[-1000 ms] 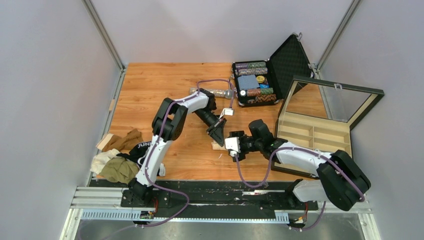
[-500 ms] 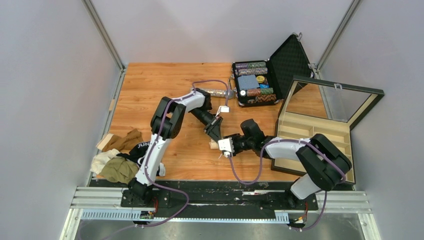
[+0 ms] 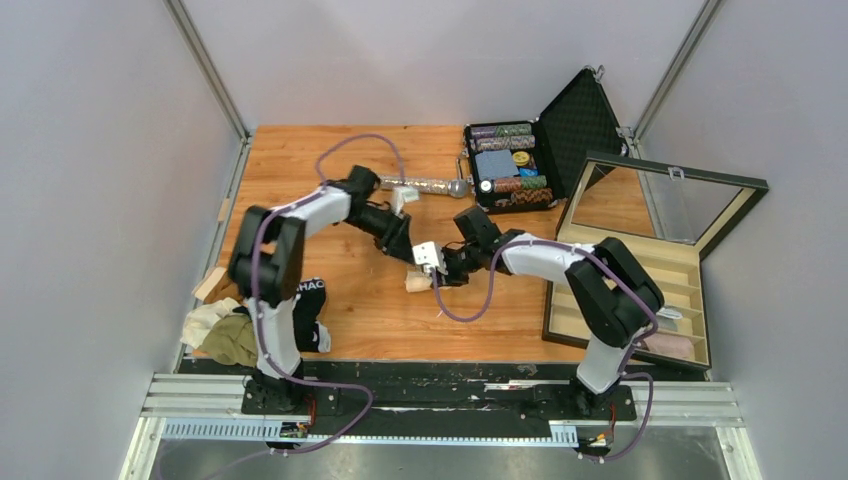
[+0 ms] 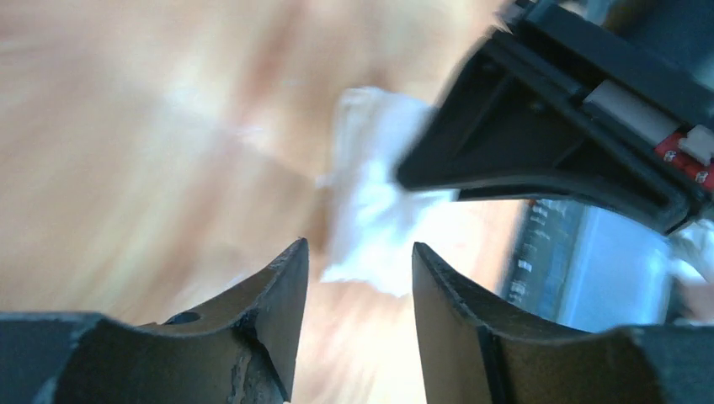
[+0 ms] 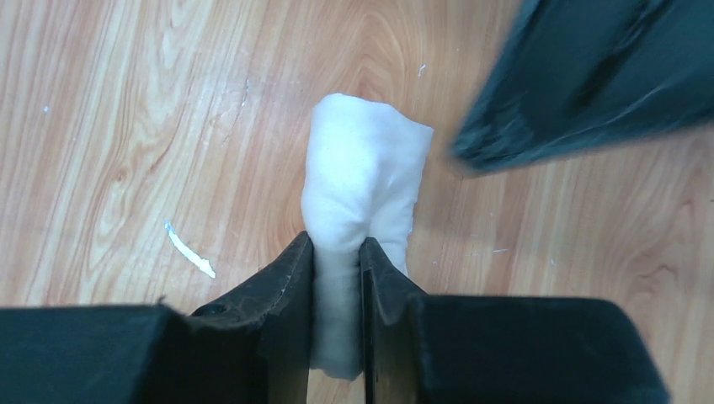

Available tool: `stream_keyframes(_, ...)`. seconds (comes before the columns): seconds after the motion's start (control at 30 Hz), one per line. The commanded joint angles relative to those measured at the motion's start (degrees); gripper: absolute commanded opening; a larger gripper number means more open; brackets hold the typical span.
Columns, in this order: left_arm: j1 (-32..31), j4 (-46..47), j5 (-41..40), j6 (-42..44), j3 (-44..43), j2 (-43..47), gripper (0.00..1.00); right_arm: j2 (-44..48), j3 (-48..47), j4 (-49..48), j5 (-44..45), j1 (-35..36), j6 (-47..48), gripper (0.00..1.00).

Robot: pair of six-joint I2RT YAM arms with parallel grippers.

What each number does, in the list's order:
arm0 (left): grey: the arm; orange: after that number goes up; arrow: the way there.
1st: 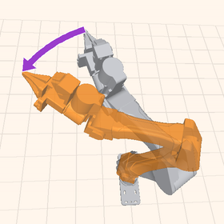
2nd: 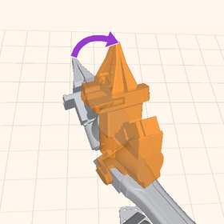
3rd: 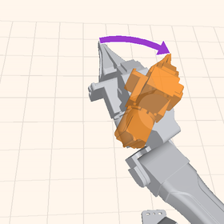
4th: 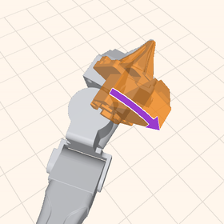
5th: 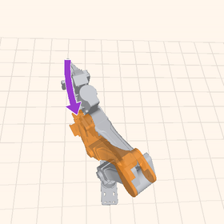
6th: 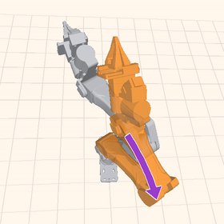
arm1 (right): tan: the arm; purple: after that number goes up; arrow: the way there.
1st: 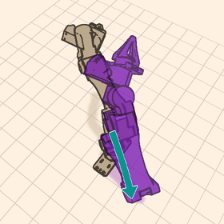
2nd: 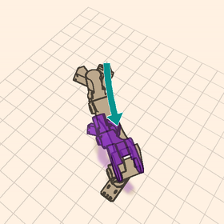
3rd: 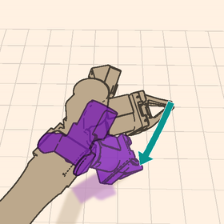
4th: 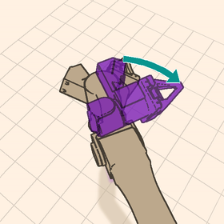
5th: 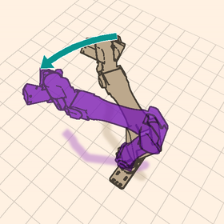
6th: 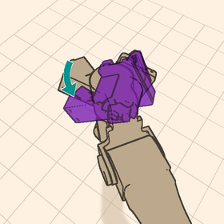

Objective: Roll the underwear
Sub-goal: Roll the underwear to the center of the board.

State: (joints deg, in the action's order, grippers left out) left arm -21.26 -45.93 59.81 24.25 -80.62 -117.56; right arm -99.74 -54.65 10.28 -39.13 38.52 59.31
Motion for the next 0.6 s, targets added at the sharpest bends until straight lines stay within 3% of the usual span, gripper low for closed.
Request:
stream_keyframes(0.0, 7.92, 39.44, -22.53, -28.86, 14.41, 17.63, 0.58, -8.14, -6.94, 15.27, -3.91, -0.74, -7.88, 0.01)
stream_keyframes(0.1, 8.32, 37.60, -29.54, -27.18, 16.62, 24.55, 0.59, -13.16, -11.98, 18.62, -5.57, -1.43, -13.47, 0.01)
stream_keyframes(0.27, 7.53, 32.34, -29.41, -19.76, 21.46, 33.43, 0.59, -17.88, -15.07, 19.95, -8.89, -2.84, -20.76, 0.00)
stream_keyframes(0.4, 1.73, 32.83, -31.32, 0.56, 29.47, 42.41, 0.59, -20.43, -16.32, 20.35, -11.06, -3.72, -23.92, 0.00)
stream_keyframes(0.47, -2.66, 35.66, -31.95, 16.41, 35.09, 46.60, 0.61, -21.64, -16.96, 20.38, -11.60, -4.17, -25.81, 0.00)
stream_keyframes(0.57, -9.13, 42.59, -32.63, 27.65, 42.81, 49.68, 0.66, -23.16, -17.56, 20.31, -11.58, -4.44, -27.17, 0.00)
